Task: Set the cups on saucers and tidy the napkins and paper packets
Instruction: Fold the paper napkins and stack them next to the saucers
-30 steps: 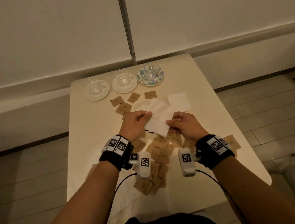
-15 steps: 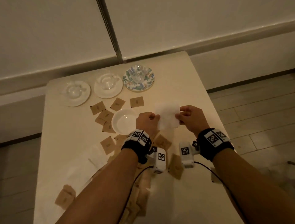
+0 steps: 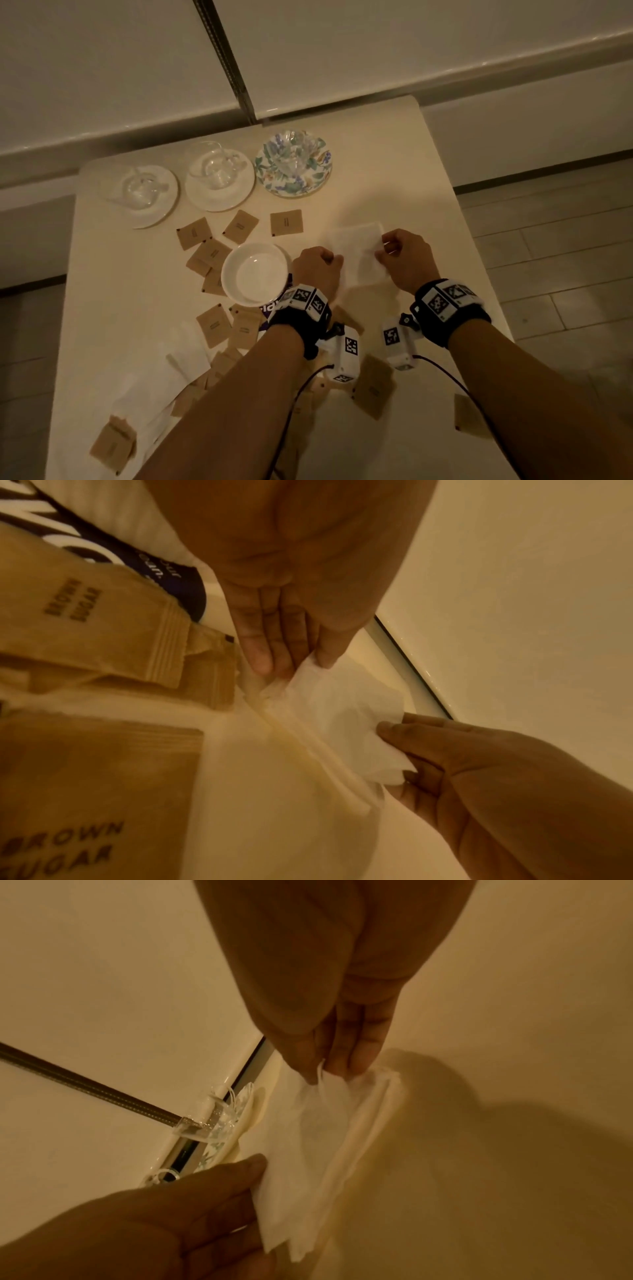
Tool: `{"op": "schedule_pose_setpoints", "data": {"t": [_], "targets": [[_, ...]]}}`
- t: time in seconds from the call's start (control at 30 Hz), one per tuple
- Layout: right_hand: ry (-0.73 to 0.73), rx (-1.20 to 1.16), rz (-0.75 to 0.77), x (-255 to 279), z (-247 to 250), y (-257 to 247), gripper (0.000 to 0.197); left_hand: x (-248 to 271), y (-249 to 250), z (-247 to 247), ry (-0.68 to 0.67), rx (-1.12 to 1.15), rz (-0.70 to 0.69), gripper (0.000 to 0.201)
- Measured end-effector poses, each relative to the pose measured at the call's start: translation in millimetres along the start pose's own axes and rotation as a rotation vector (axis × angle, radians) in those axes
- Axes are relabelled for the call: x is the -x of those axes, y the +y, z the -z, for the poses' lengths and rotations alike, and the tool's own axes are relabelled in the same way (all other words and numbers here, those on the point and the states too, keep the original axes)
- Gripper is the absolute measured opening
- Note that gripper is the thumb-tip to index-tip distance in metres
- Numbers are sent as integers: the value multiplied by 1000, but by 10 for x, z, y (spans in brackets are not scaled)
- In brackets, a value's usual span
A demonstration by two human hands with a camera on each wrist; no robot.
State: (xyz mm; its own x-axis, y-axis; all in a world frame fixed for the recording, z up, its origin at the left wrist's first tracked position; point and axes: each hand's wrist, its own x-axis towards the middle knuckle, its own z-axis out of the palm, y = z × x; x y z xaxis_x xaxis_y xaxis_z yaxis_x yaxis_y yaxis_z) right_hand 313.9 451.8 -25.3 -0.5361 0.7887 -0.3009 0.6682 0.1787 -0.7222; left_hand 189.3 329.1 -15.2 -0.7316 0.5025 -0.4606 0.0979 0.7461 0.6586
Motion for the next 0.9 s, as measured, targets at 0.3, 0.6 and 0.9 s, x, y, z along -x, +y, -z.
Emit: {"op": "schedule_pose_setpoints", "data": {"t": [0.3,0.6,0.9], "targets": [[8,69,10,28,-37,42,43,12,-17,-39,59,-23,-60,21],[-137,512,346,47,-132,-17,56,25,23,-134,-183,-298,-284,60],[-123,450,139,103,138,136,72,153,71,-80,-201,-230,-249,69]]}}
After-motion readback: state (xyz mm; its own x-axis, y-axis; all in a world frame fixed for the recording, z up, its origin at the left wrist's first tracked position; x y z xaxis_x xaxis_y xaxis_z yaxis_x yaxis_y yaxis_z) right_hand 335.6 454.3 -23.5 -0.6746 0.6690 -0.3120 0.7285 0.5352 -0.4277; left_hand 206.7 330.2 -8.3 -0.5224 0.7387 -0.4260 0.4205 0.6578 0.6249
